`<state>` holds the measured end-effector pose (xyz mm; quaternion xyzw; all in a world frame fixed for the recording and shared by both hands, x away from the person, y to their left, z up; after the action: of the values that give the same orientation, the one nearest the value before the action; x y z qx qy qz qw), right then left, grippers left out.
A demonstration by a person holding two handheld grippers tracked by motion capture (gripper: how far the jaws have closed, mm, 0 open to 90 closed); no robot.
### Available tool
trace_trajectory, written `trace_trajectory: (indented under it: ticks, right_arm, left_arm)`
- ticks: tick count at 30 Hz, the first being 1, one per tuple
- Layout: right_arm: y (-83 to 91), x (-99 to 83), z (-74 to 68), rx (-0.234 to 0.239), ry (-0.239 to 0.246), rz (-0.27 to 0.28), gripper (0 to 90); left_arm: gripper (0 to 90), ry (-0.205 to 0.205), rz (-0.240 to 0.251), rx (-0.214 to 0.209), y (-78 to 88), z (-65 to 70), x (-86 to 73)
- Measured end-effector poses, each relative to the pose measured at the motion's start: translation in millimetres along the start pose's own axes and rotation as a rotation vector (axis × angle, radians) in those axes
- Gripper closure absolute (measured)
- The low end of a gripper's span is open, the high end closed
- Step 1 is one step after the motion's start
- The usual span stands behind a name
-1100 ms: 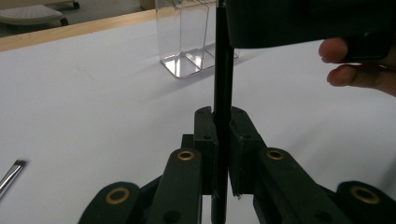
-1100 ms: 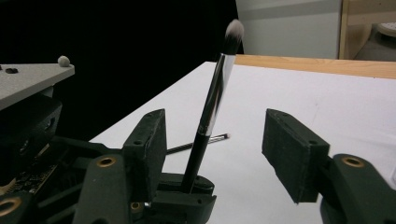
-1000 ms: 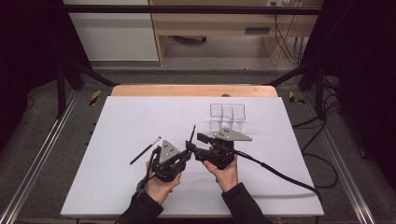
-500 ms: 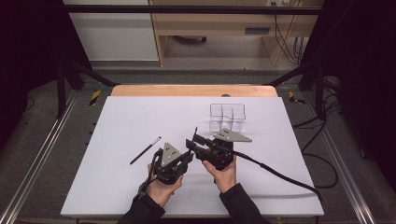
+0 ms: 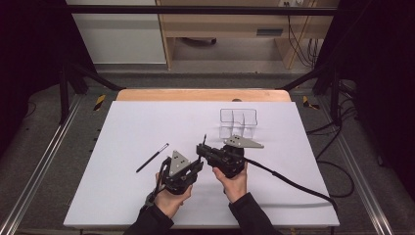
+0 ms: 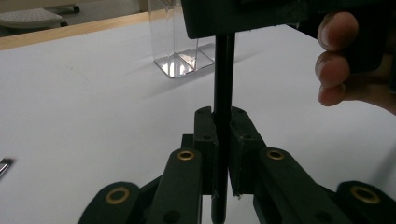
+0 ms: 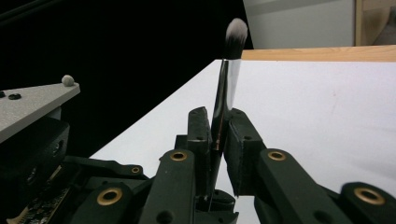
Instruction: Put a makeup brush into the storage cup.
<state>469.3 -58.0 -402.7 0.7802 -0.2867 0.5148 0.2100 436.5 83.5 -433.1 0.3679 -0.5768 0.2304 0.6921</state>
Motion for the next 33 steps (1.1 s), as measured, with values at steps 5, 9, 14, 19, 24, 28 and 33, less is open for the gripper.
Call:
trace_trajectory:
  ticks: [5, 9, 14, 19, 24, 28, 33]
  right_arm:
    - [1.0, 0.5, -0.7, 0.02, -0.006, -0.001, 83.4]
    - [1.7, 0.8, -1.3, 0.029, -0.004, -0.003, 83.7]
    - [4.8, 4.4, -1.4, 0.028, 0.027, 0.006, 83.7]
    - [8.1, 6.8, 0.9, 0.016, 0.052, 0.007, 83.7]
    - [10.7, 9.0, 2.5, 0.002, 0.084, 0.009, 83.7]
    - [14.5, 12.4, 4.7, -0.019, 0.119, 0.015, 83.7]
    - [18.6, 15.4, 9.0, -0.037, 0.127, 0.024, 83.7]
  left_arm:
    - [82.5, -0.006, -0.001, -0.002, -0.1, 0.7, -0.3]
    - [81.6, -0.015, 0.007, -0.008, 0.9, 0.9, 0.3]
    - [70.9, -0.027, 0.012, -0.02, 2.4, 0.9, 1.5]
    - [57.9, -0.046, 0.012, -0.022, 4.6, -2.2, 3.9]
    - [49.6, -0.054, 0.015, -0.03, 7.7, -10.5, 6.3]
    - [43.7, -0.069, 0.025, -0.038, 11.7, -16.8, 8.1]
    - [35.3, -0.081, 0.013, -0.056, 13.2, -21.0, 8.2]
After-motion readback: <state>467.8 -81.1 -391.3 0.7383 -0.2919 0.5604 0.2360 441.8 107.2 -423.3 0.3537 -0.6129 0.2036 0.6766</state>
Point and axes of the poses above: each handheld gripper's, and its own axes: y roughly backward along the jaws, x roughly out of its top, z roughly to its right, the point moved 3 cm from there along -y, roughly forward along the jaws, and after that the axes turned 13 degrees about z, right-handed, at the moved point
